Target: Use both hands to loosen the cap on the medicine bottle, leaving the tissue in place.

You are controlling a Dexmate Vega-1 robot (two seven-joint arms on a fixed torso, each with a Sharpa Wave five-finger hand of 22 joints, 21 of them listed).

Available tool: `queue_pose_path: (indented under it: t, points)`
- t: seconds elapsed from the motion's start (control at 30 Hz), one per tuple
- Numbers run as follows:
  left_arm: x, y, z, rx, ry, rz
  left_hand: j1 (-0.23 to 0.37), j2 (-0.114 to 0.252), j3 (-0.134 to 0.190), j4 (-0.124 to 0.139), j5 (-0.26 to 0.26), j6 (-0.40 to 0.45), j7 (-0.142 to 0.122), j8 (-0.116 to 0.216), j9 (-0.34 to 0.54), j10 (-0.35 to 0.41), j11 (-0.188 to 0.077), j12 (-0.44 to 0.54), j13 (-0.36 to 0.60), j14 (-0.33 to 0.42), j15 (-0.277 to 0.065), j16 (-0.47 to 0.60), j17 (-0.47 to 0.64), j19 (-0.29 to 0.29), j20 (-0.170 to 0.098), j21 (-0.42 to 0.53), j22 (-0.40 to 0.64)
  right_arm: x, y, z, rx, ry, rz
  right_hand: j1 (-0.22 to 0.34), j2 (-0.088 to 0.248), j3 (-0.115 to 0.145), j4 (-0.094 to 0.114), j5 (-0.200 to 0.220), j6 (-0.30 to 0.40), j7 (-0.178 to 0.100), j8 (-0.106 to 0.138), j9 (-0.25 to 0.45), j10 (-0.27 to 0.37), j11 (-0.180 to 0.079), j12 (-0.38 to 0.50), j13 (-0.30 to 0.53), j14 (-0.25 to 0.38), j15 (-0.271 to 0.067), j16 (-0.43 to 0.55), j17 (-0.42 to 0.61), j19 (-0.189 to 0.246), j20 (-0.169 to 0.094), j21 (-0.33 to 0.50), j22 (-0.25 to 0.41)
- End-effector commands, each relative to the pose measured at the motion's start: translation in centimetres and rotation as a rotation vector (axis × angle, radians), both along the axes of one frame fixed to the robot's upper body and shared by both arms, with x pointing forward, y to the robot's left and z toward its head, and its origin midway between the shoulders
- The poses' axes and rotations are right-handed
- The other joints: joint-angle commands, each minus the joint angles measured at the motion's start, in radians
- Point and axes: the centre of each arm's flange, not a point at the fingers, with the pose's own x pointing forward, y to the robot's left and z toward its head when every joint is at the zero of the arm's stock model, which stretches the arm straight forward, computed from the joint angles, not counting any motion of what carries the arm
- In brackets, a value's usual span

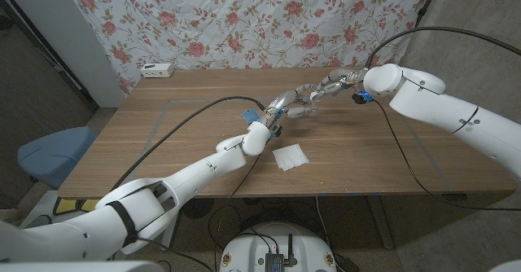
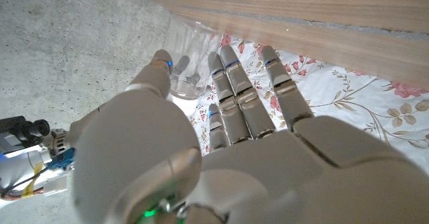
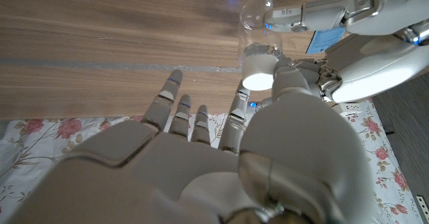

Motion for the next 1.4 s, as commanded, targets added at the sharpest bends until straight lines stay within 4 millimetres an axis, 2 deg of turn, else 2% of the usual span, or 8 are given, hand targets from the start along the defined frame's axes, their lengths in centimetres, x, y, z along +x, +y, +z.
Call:
queue_pose_path:
  t: [0.03, 0.53, 0.57, 0.97, 1.13, 1.27, 1.4]
  points:
    - [0.13, 0.02, -0.01, -0.003, 0.003, -0.001, 0.007, 0.012, 0.004, 0.001, 0.003, 0.008, -0.001, 0.009, 0.003, 0.065, -0.057, 0.005, 0.004, 0.013, -0.075, 0.0, 0.004, -0.005, -0.002, 0.003, 0.003, 0.09, 0.22, -0.13, 0.001, -0.012, -0.004, 0.012, 0.0, 0.003, -0.006, 0.009, 0.012, -0.005, 0.009, 0.007, 0.01, -0.004, 0.009, 0.003, 0.007, -0.002, 0.008, 0.003, 0.011, -0.004, 0.009, 0.003]
    - [0.37, -0.07, 0.17, 0.002, 0.006, -0.006, 0.005, 0.012, 0.004, 0.001, 0.003, 0.008, -0.002, 0.008, 0.003, 0.066, -0.057, 0.005, 0.004, 0.012, -0.075, -0.001, 0.003, -0.006, -0.002, 0.002, 0.003, 0.48, 0.19, -0.2, -0.003, -0.02, -0.012, 0.038, 0.021, 0.019, -0.019, 0.011, 0.034, -0.027, 0.024, 0.012, 0.026, -0.023, 0.01, 0.003, 0.02, -0.031, 0.011, 0.004, 0.023, -0.007, 0.01, 0.003]
    - [0.39, -0.07, 0.21, 0.003, 0.005, -0.006, 0.004, 0.011, 0.004, 0.001, 0.003, 0.008, -0.001, 0.008, 0.003, 0.066, -0.056, 0.005, 0.004, 0.013, -0.073, 0.0, 0.003, -0.007, -0.002, 0.002, 0.003, 0.5, 0.19, -0.19, -0.002, -0.023, -0.014, 0.042, 0.026, 0.021, -0.02, 0.01, 0.043, -0.038, 0.029, 0.012, 0.03, -0.028, 0.01, 0.003, 0.02, -0.032, 0.011, 0.004, 0.024, -0.01, 0.01, 0.003]
    - [0.64, -0.13, 0.36, 0.007, 0.008, -0.01, 0.003, 0.012, 0.004, 0.002, 0.003, 0.009, -0.001, 0.008, 0.003, 0.066, -0.056, 0.005, 0.004, 0.014, -0.073, 0.0, 0.003, -0.007, -0.002, 0.002, 0.003, 0.64, 0.16, -0.05, 0.018, -0.053, -0.019, 0.102, 0.065, 0.055, -0.042, 0.005, 0.097, -0.07, 0.051, 0.009, 0.059, -0.073, 0.011, 0.002, 0.042, -0.067, 0.016, 0.004, 0.041, -0.029, 0.011, 0.003]
    - [0.72, -0.1, 0.38, 0.006, 0.008, -0.01, 0.003, 0.011, 0.004, 0.001, 0.003, 0.009, -0.002, 0.008, 0.003, 0.067, -0.059, 0.005, 0.004, 0.013, -0.073, 0.0, 0.003, -0.008, -0.002, 0.002, 0.003, 0.86, 0.19, -0.11, 0.024, -0.05, -0.013, 0.121, 0.074, 0.064, -0.045, 0.001, 0.108, -0.077, 0.055, 0.008, 0.073, -0.101, 0.012, 0.001, 0.049, -0.08, 0.017, 0.003, 0.048, -0.037, 0.012, 0.003]
    - [0.75, -0.08, 0.35, 0.003, 0.009, -0.009, 0.001, 0.012, 0.005, 0.003, 0.003, 0.009, -0.002, 0.008, 0.003, 0.066, -0.059, 0.005, 0.004, 0.014, -0.073, 0.0, 0.003, -0.007, -0.002, 0.002, 0.003, 0.94, 0.17, -0.11, 0.026, -0.046, -0.006, 0.133, 0.08, 0.07, -0.048, 0.0, 0.112, -0.083, 0.056, 0.006, 0.076, -0.11, 0.011, 0.001, 0.05, -0.083, 0.017, 0.003, 0.049, -0.04, 0.011, 0.003]
    - [0.76, -0.08, 0.29, 0.003, 0.011, -0.008, 0.0, 0.012, 0.005, 0.003, 0.003, 0.008, -0.002, 0.007, 0.003, 0.066, -0.06, 0.005, 0.004, 0.014, -0.072, 0.0, 0.003, -0.007, -0.001, 0.002, 0.003, 0.96, 0.01, -0.04, 0.035, -0.04, 0.006, 0.155, 0.088, 0.081, -0.052, -0.002, 0.113, -0.107, 0.053, 0.002, 0.077, -0.123, 0.008, 0.0, 0.052, -0.09, 0.016, 0.003, 0.05, -0.043, 0.01, 0.003]
